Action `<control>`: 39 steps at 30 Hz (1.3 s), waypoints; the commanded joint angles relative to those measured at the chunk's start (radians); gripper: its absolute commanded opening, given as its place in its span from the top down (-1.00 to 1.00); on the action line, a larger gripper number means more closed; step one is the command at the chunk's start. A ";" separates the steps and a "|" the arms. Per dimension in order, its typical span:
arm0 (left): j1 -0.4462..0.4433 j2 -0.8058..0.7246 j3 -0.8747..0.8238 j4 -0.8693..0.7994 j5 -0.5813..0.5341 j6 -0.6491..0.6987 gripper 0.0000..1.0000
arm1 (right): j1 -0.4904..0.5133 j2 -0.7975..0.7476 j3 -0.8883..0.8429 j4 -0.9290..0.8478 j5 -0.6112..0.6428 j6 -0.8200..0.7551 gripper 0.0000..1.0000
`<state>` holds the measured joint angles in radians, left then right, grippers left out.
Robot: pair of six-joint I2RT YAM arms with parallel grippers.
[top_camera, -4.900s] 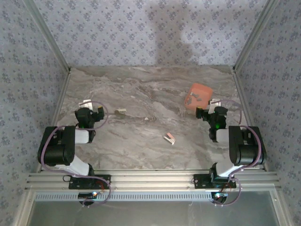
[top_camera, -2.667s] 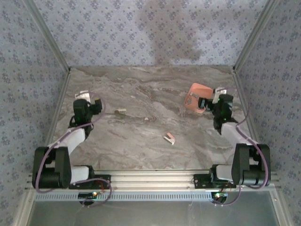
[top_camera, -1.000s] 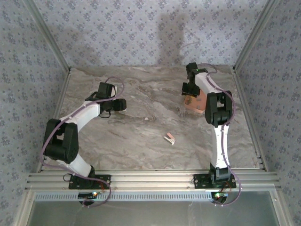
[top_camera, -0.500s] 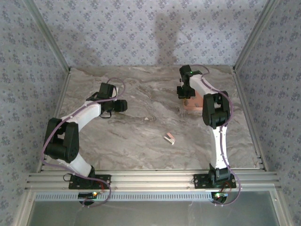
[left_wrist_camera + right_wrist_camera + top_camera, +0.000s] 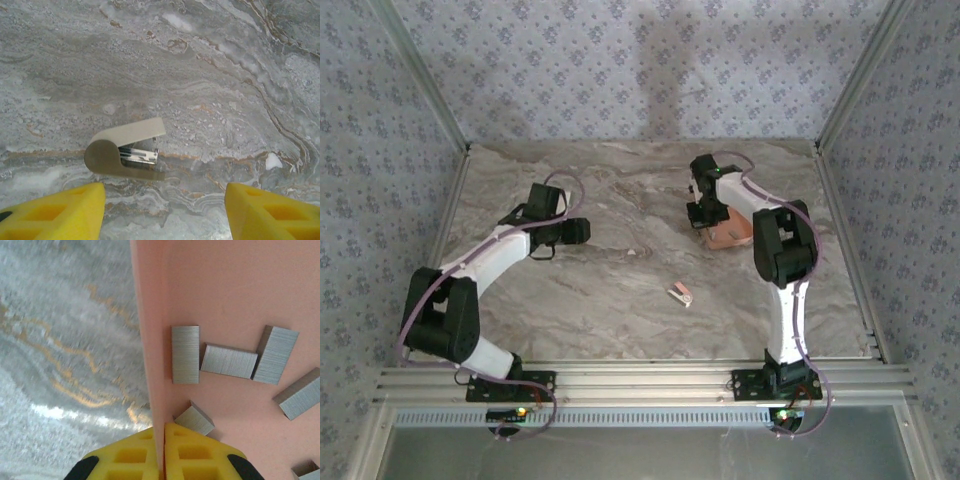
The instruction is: Load the staples into the stapler
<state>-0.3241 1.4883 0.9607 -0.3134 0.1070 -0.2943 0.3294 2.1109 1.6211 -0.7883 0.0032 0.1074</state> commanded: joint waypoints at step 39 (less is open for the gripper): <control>-0.027 -0.252 -0.223 0.043 0.082 -0.079 -0.30 | 0.431 -0.314 -0.373 -0.186 0.007 -0.111 -0.44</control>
<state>-0.3473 1.2564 0.7490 -0.2867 0.1722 -0.3614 0.7536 1.7859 1.2636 -0.9443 0.0437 -0.0334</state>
